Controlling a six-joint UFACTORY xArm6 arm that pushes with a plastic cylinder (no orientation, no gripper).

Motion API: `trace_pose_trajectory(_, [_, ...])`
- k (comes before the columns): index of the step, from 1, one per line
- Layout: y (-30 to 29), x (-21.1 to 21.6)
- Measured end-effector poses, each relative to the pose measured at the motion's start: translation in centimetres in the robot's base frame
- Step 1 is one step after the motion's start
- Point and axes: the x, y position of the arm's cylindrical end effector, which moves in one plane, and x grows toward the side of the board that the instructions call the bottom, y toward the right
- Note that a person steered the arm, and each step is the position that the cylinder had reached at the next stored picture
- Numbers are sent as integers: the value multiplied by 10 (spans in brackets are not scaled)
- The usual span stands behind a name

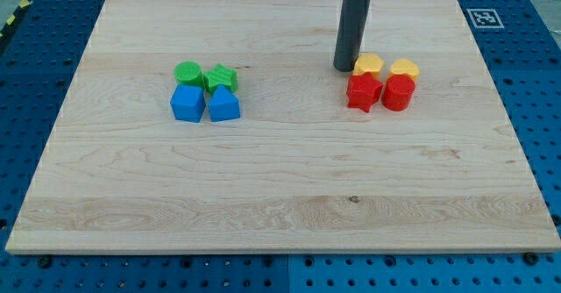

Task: Push the blue triangle into the blue cube

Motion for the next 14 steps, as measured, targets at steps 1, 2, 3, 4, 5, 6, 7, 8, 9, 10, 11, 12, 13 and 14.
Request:
trace_pose_trajectory(1, [-1,0])
trace_pose_trajectory(2, [-26,3])
trace_pose_trajectory(3, [-51,10])
trace_pose_trajectory(4, [-57,17])
trace_pose_trajectory(5, [-57,25])
trace_pose_trajectory(6, [-57,51])
trace_pose_trajectory(7, [-57,62])
trace_pose_trajectory(8, [-57,85])
trace_pose_trajectory(9, [-57,87])
trace_pose_trajectory(10, [-57,88])
trace_pose_trajectory(11, [-70,92])
trace_pose_trajectory(12, [-74,92])
trace_pose_trajectory(13, [-84,92])
trace_pose_trajectory(14, [-110,92])
